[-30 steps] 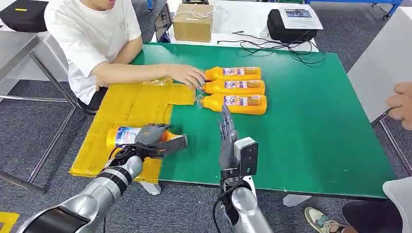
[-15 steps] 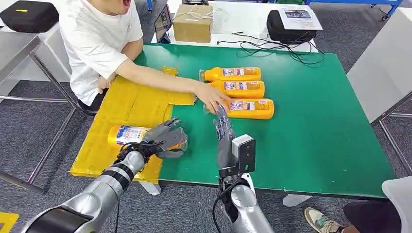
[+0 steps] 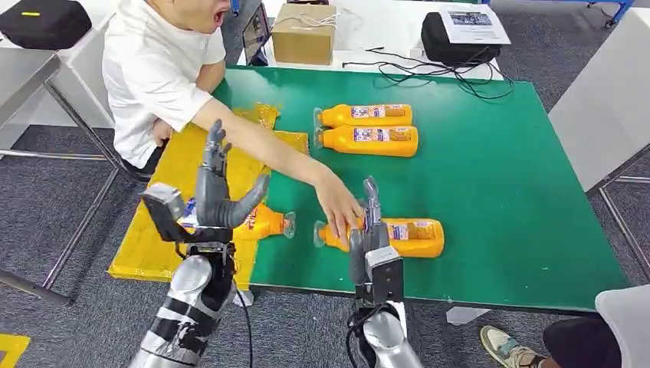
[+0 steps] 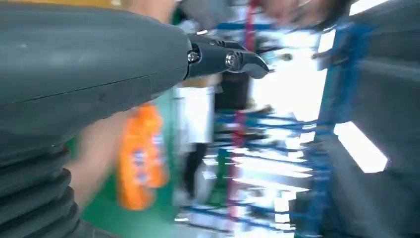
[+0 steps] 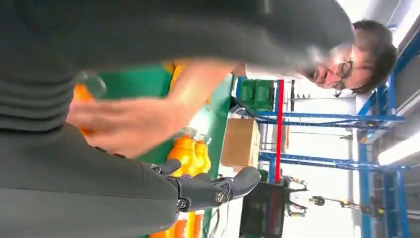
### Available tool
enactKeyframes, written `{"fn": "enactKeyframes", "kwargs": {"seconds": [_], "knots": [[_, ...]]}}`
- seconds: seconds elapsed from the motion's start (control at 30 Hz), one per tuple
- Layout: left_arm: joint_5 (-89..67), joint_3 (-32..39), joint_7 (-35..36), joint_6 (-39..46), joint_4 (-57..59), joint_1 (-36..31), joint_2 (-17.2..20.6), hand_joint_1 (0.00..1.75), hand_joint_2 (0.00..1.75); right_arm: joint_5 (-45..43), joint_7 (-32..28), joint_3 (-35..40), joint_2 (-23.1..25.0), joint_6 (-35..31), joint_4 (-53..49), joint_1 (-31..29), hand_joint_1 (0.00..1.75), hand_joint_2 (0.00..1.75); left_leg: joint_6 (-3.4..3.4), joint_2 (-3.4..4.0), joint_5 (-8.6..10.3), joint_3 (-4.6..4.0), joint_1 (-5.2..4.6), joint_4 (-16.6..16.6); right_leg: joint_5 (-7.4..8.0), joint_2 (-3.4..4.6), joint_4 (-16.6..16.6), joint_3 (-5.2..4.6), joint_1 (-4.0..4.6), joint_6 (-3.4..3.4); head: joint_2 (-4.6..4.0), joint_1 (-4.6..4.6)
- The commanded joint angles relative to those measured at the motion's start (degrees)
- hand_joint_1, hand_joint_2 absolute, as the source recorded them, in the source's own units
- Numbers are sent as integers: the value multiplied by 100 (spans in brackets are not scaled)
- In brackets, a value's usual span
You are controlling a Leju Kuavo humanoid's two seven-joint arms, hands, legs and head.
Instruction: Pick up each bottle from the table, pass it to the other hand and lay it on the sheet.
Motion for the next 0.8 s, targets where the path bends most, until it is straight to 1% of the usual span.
{"fn": "enactKeyframes", "kwargs": {"seconds": [0.03, 0.17, 0.2, 0.27, 0.3, 0.33, 0.37, 0.4, 0.47, 0.5, 0.53, 0.57, 0.6, 0.63, 0.67, 0.7, 0.73, 0.8], "knots": [[266, -274, -248, -5, -1425, 696, 171, 0, 175, 786, 54, 302, -653, -428, -108, 192, 0, 175, -2, -6, -14, 33, 1, -4, -12, 10, -6, 34, -1, -4, 0, 0], [266, -268, -247, -3, -1404, 670, 171, 0, 175, 786, 57, 299, -636, -426, -110, 181, 0, 175, -2, -6, -6, 17, 0, -3, -6, 4, -2, 18, -2, -4, 0, 2], [299, -231, -261, 15, -1381, 681, 152, 0, 175, 1238, 194, 434, -756, -529, -19, 102, 0, 175, -4, -9, -11, 23, 0, 2, -12, 6, 3, 25, -3, -6, 0, 2], [468, -131, -257, 6, -1513, 966, 87, 0, 175, 2640, 759, 573, -1208, -970, 281, 4, 0, 175, -5, -1, -11, 30, 3, -2, -8, 16, -4, 30, 0, -6, 0, 0], [452, -174, -301, -83, -1555, 1110, 123, 0, 175, 2876, 803, 518, -1391, -1027, 428, -20, 0, 175, -3, -3, -7, 26, 1, -7, -4, 10, -9, 28, -2, -4, 0, 2], [303, -268, -348, -173, -1485, 1228, 186, 0, 175, 3005, 829, 341, -1472, -1170, 706, -77, 0, 175, -4, -4, -9, 32, 1, -7, -7, 12, -7, 33, -2, -5, 0, 2], [242, -285, -411, -237, -1368, 1339, 177, 0, 175, 3216, 885, 177, -1528, -1311, 1081, -184, 0, 175, -1, -1, -6, 30, 1, -11, -2, 10, -14, 33, -1, -2, 0, 0], [310, -302, -320, -363, -1108, 1475, 104, 0, 175, 3581, 950, 25, -1587, -1555, 1588, -326, 0, 175, 0, -4, -9, 55, -1, -23, -4, 13, -27, 57, -4, -2, 0, 0], [392, -315, -352, -447, -719, 1567, -40, 0, 175, 3897, 1012, -159, -1612, -1832, 2297, -548, 0, 175, 2, -5, -4, 51, -3, -26, 0, 8, -31, 56, -5, 0, 0, 0], [392, -329, -368, -442, -600, 1565, -77, 0, 175, 3961, 978, -196, -1608, -1913, 2496, -622, 0, 175, 2, -9, -7, 56, -2, -24, -4, 6, -31, 62, -5, 1, 0, 0], [389, -385, -403, -442, -446, 1579, -133, 0, 175, 3704, 797, -349, -1556, -1936, 2648, -687, 0, 175, 1, -9, -9, 48, -3, -17, -6, 6, -22, 54, -6, -1, 0, 2], [136, -488, -614, -251, -376, 1592, -154, 0, 175, 3811, 761, -607, -1488, -1972, 2641, -725, 0, 175, 2, -7, -5, 40, -4, -15, -2, 4, -21, 45, -7, 0, 0, 2], [51, -515, -752, -176, -350, 1587, -163, 0, 175, 4196, 806, -722, -1440, -1972, 2643, -739, 0, 175, 2, -13, -8, 49, -6, -14, -5, 4, -22, 55, -11, -1, 0, 2], [116, -523, -720, -165, -321, 1615, -213, 0, 175, 4222, 913, -711, -1390, -1931, 2894, -912, 0, 175, 2, -10, -3, 26, -14, -11, -2, 0, -12, 30, -18, -1, 0, 0], [178, -503, -708, -163, -334, 1622, -233, 0, 175, 4374, 1027, -621, -1423, -1932, 3031, -1038, 0, 175, 1, -12, -6, 32, -15, -10, -5, 2, -13, 37, -18, -2, 0, 2], [302, -456, -729, -172, -398, 1620, -258, 0, 175, 4686, 1252, -426, -1498, -1962, 3236, -1262, 0, 175, 1, -1, -6, 23, -16, -6, 0, 11, -9, 23, -18, -1, 0, 0], [309, -448, -725, -175, -437, 1611, -252, 0, 175, 4681, 1266, -424, -1515, -1906, 3257, -1333, 0, 175, 2, 9, -6, 18, -18, -5, 3, 19, -7, 16, -19, 0, 0, 0], [318, -441, -716, -179, -455, 1608, -249, 0, 175, 4677, 1270, -425, -1518, -1891, 3268, -1356, 0, 175, 0, 5, -6, 21, -17, -5, 1, 17, -5, 20, -19, -1, 0, -2]]}}
